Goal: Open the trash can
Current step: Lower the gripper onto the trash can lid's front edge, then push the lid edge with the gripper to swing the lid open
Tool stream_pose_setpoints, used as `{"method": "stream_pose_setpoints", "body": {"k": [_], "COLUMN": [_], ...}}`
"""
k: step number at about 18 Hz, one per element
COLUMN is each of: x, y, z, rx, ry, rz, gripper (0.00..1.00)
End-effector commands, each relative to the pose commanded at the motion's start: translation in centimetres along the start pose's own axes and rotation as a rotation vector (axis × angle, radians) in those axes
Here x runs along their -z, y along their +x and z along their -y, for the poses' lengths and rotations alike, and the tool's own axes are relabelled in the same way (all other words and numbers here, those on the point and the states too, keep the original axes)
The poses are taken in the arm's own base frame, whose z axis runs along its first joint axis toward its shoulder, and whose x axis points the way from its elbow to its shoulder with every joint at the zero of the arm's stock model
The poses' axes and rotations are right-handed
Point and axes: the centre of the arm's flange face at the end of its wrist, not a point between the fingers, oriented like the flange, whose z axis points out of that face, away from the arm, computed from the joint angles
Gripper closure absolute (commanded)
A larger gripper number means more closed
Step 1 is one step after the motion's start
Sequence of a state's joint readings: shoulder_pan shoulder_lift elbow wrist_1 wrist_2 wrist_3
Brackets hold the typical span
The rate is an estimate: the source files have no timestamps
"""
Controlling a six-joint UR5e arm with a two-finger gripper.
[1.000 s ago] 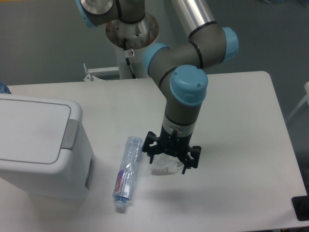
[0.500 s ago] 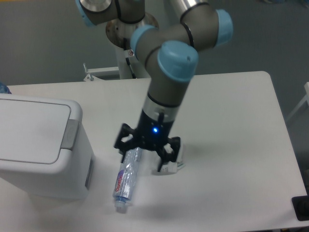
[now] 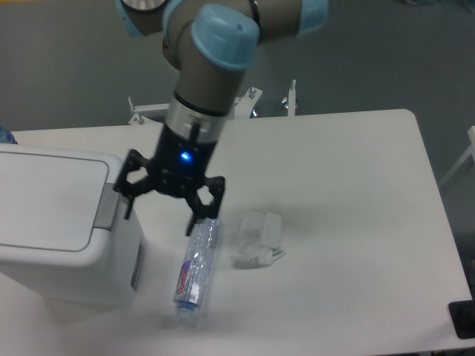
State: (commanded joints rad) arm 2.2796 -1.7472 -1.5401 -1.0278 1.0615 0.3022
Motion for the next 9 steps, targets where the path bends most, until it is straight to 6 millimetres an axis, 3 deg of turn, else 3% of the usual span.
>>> {"method": "stream_pose_setpoints", "body": {"k": [9], "x": [-1.1], "y": [-0.2], "z": [-0.4], "rx": [-0.008], "ry": [-0.009], "rz": [-0.001], "gripper": [0.0]}}
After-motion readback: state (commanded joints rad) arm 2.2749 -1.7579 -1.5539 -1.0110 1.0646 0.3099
